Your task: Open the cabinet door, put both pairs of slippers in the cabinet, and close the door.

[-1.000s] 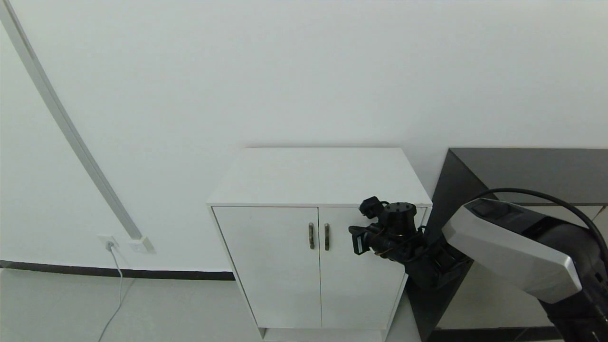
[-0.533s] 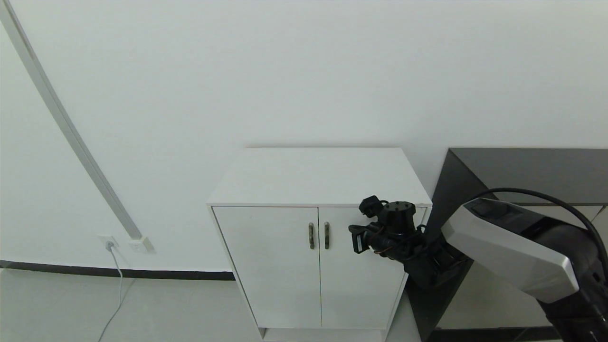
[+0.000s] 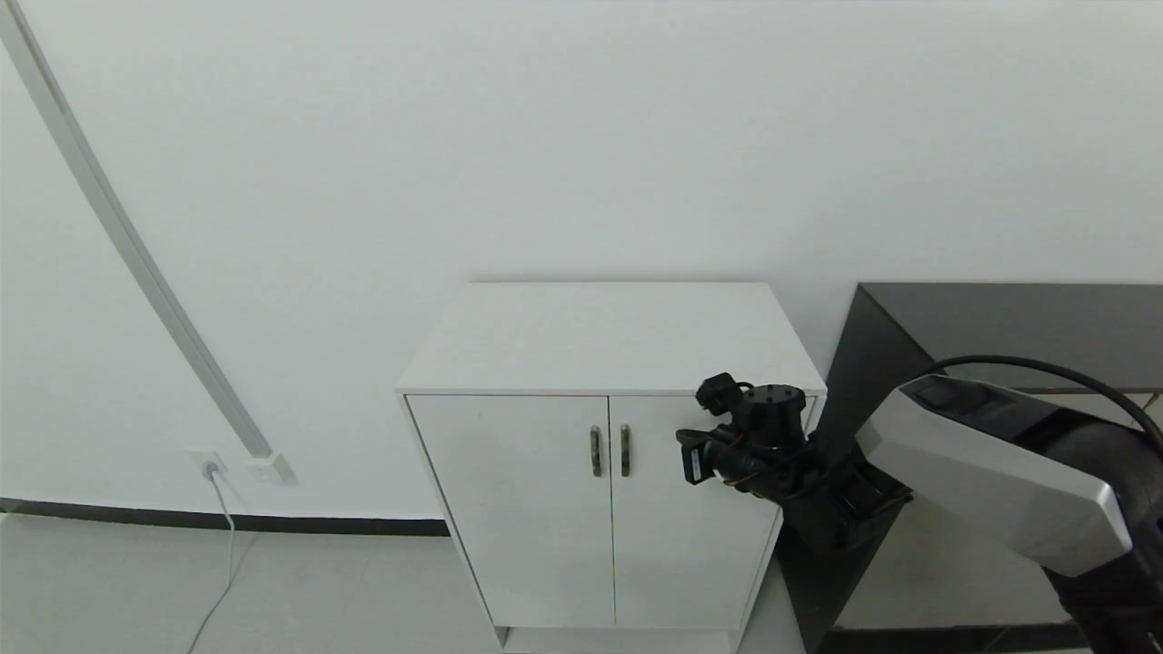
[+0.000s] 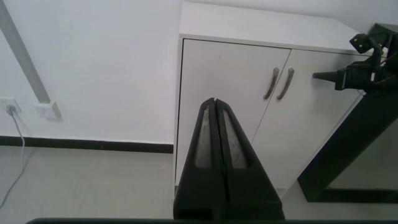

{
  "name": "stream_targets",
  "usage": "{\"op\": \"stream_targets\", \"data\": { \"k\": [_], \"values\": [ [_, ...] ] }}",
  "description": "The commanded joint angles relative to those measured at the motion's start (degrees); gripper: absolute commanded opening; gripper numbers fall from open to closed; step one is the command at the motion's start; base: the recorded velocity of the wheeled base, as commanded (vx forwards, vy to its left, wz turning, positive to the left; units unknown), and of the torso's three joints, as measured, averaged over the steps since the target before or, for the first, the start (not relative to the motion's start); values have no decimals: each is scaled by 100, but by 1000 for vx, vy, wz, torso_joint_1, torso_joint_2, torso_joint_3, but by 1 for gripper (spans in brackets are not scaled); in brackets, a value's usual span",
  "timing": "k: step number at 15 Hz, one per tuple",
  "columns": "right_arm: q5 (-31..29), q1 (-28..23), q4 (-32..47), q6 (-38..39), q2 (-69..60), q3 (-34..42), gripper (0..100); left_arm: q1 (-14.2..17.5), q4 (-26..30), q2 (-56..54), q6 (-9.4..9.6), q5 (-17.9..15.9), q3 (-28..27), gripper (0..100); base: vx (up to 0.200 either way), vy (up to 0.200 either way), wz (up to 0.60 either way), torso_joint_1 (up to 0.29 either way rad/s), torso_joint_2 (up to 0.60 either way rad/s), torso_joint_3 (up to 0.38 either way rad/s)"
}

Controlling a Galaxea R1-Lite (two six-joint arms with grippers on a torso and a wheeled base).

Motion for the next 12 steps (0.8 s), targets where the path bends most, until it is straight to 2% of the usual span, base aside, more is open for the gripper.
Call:
{"op": "stream_targets", "data": {
  "k": [1,4,6,11,12],
  "values": [
    [-5,-3,-244,-5,-440,578,0,1,0,8,-2,0,1,0,0,0,0,0,0,0],
    [-471,-82,-420,-32,-897,1290,0,1,0,8,-2,0,1,0,0,0,0,0,0,0],
    [-532,-249,-701,-41,-1249,1809,0,1,0,8,-2,0,1,0,0,0,0,0,0,0],
    [-594,-732,-754,-102,-2382,2934,0,1,0,8,-2,0,1,0,0,0,0,0,0,0],
    [-805,-811,-745,-102,-2637,3171,0,1,0,8,-2,0,1,0,0,0,0,0,0,0]
  ]
}}
